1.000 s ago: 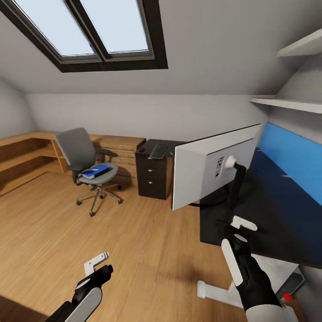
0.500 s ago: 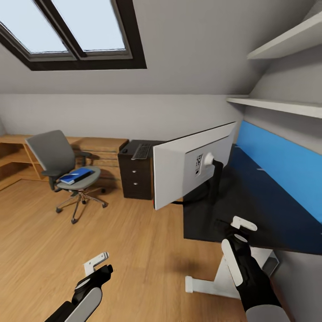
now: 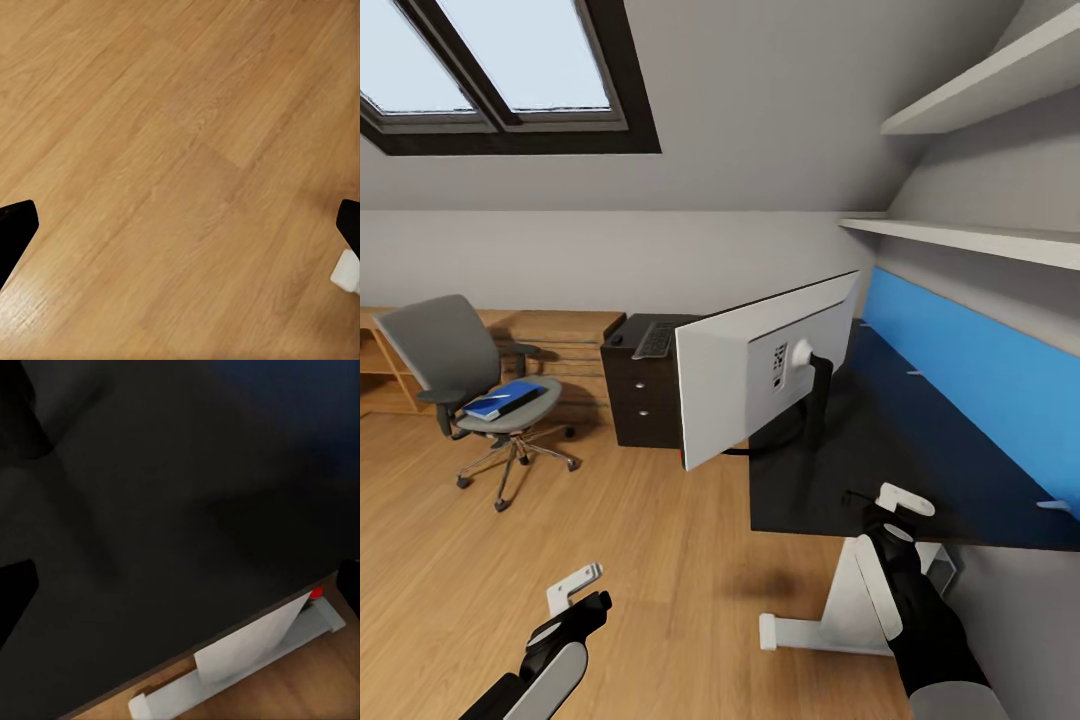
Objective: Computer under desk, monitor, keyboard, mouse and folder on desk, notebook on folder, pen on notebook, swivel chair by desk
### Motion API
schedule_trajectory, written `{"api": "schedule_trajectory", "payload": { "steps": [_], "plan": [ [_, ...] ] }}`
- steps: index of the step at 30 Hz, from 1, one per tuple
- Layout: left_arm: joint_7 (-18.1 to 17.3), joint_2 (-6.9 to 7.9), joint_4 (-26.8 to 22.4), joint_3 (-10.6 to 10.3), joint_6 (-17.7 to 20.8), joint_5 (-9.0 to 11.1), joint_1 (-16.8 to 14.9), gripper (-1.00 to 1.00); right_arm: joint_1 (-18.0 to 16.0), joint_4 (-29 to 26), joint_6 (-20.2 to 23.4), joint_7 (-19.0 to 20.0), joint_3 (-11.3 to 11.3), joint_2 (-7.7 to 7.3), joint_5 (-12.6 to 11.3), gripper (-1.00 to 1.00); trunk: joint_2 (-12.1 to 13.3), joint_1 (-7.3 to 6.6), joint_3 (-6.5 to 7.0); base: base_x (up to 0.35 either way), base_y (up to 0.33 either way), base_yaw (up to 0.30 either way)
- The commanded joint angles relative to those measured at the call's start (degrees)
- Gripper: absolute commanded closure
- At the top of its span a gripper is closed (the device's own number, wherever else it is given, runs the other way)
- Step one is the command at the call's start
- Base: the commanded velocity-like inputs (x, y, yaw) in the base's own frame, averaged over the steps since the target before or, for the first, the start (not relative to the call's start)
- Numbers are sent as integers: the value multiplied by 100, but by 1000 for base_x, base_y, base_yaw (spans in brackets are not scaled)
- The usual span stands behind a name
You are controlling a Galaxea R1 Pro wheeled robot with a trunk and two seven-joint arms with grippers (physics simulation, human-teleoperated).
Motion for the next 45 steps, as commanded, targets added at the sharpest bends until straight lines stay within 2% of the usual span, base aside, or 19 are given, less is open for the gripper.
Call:
{"api": "schedule_trajectory", "payload": {
  "steps": [1, 5, 6, 8, 9, 11, 12, 15, 16, 22, 26, 31, 40, 45],
  "plan": [
    [35, 7, -9, -11, 31, 13, -6, -100, -4, -7, 16, -27, -2, 3, -45, -100, -4, 0, -6, 0, 0, -12],
    [30, 10, -9, -4, 44, 12, -6, -100, -4, 26, 8, 23, 6, 0, -46, -100, -4, 0, -6, 0, 0, -7],
    [24, 11, -9, -22, 80, 18, -6, -100, -4, 359, -382, 833, 136, -178, 281, -100, -4, 0, -6, 0, 0, 0],
    [25, 11, -10, -21, 84, 15, -6, -100, -12, 570, -556, 1035, 193, -245, 513, -100, -4, 0, -6, 0, 0, 0],
    [24, 16, -14, -21, 87, 14, -6, -100, -49, 974, -930, 1229, 246, -316, 875, -100, -4, 0, -6, 0, 0, 0],
    [23, 16, -15, -22, 90, 14, -6, -100, -157, 1283, -1249, 1304, 266, -347, 1080, -100, -4, 0, -6, 0, 0, 0],
    [24, 14, -16, -28, 94, 17, -6, -100, -391, 1674, -1581, 1354, 279, -371, 1233, -100, -4, 0, -6, 0, 0, 0],
    [25, 13, -12, -32, 96, 27, -6, -100, -890, 2447, -2032, 1397, 293, -407, 1378, -100, -4, 0, -6, 0, 0, 0],
    [26, 13, -11, -34, 98, 30, -6, -100, -1263, 3060, -2290, 1418, 303, -426, 1435, -100, -4, 0, -6, 0, 0, 0],
    [13, 30, -14, 4, 88, 16, -6, -100, -2345, 4948, -3139, 1465, 317, -484, 1504, -100, -4, 0, -6, 0, 0, 0],
    [4, 45, -26, 29, 78, 12, -6, -100, -2879, 5643, -3702, 1581, 340, -485, 1519, -100, -4, 0, -6, 0, 0, 0],
    [11, 47, -23, 27, 71, 11, -6, -100, -3061, 5892, -3926, 1889, 365, -469, 1534, -100, -4, 0, -6, 0, 0, 0],
    [20, 47, -11, -12, 65, -4, -6, -100, -3136, 6239, -4253, 2609, 399, -523, 1533, -100, -4, 0, -6, 0, 0, 0],
    [14, 43, -21, -31, 65, -194, -6, -100, -3140, 6419, -4533, 2740, 410, -542, 1538, -100, -4, 0, -6, 0, 0, 0]
  ]
}}
